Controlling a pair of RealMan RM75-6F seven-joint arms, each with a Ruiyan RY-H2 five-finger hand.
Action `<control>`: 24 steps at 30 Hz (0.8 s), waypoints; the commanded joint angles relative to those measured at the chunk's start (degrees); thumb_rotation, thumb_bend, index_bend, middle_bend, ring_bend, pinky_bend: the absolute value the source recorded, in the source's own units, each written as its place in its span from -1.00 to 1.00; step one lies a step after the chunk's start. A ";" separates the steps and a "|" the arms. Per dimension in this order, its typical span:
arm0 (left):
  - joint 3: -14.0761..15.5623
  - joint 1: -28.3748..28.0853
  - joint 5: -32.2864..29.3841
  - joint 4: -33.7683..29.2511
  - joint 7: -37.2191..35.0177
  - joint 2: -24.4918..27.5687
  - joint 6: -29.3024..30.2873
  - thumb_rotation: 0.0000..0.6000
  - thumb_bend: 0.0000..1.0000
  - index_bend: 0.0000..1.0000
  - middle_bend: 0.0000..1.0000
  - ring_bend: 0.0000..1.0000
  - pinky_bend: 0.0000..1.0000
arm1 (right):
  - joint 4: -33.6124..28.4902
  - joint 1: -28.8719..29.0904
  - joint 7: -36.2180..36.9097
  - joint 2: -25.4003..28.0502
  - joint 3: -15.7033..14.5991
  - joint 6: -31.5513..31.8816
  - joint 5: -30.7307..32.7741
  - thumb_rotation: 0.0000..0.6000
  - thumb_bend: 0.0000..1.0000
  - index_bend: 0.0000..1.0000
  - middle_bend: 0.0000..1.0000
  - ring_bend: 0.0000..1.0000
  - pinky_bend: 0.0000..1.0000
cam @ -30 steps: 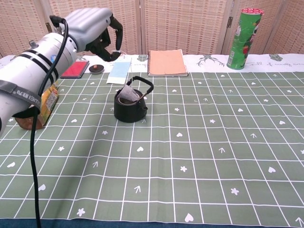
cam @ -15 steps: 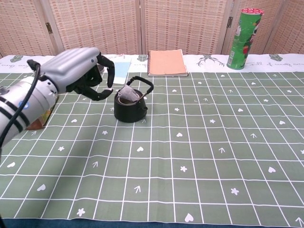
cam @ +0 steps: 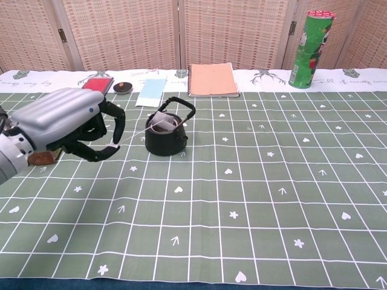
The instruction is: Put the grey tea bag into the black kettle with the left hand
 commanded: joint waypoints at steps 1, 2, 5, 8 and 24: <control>0.43 0.62 -0.56 -0.06 -0.03 0.35 -1.19 1.00 -0.08 0.19 1.00 0.99 0.93 | -0.10 0.09 -0.19 -0.05 0.05 -0.18 0.10 1.00 -0.04 -1.00 -1.00 -1.00 -1.00; 0.53 0.79 -0.66 0.14 -0.17 0.25 -1.66 1.00 -0.08 0.16 1.00 0.98 0.93 | -0.15 0.10 -0.37 -0.10 0.06 -0.24 0.12 1.00 -0.04 -1.00 -1.00 -1.00 -1.00; 0.63 1.15 -0.40 0.95 -1.48 -0.38 -2.36 1.00 -0.08 0.08 1.00 0.98 0.93 | -0.23 0.14 -0.68 -0.18 0.04 -0.37 0.10 1.00 -0.04 -1.00 -1.00 -1.00 -1.00; 0.60 1.56 -0.01 3.05 -3.94 -1.69 -3.11 1.00 -0.08 -0.08 1.00 0.97 0.93 | -0.29 0.24 -0.86 -0.21 0.02 -0.65 0.14 1.00 -0.04 -1.00 -1.00 -1.00 -1.00; -3.27 2.93 -1.64 0.65 -5.61 1.72 -3.94 1.00 -0.08 -0.70 1.00 0.99 0.96 | -0.41 0.47 -1.23 -0.29 0.02 -1.20 0.32 1.00 -0.04 -1.00 -1.00 -1.00 -1.00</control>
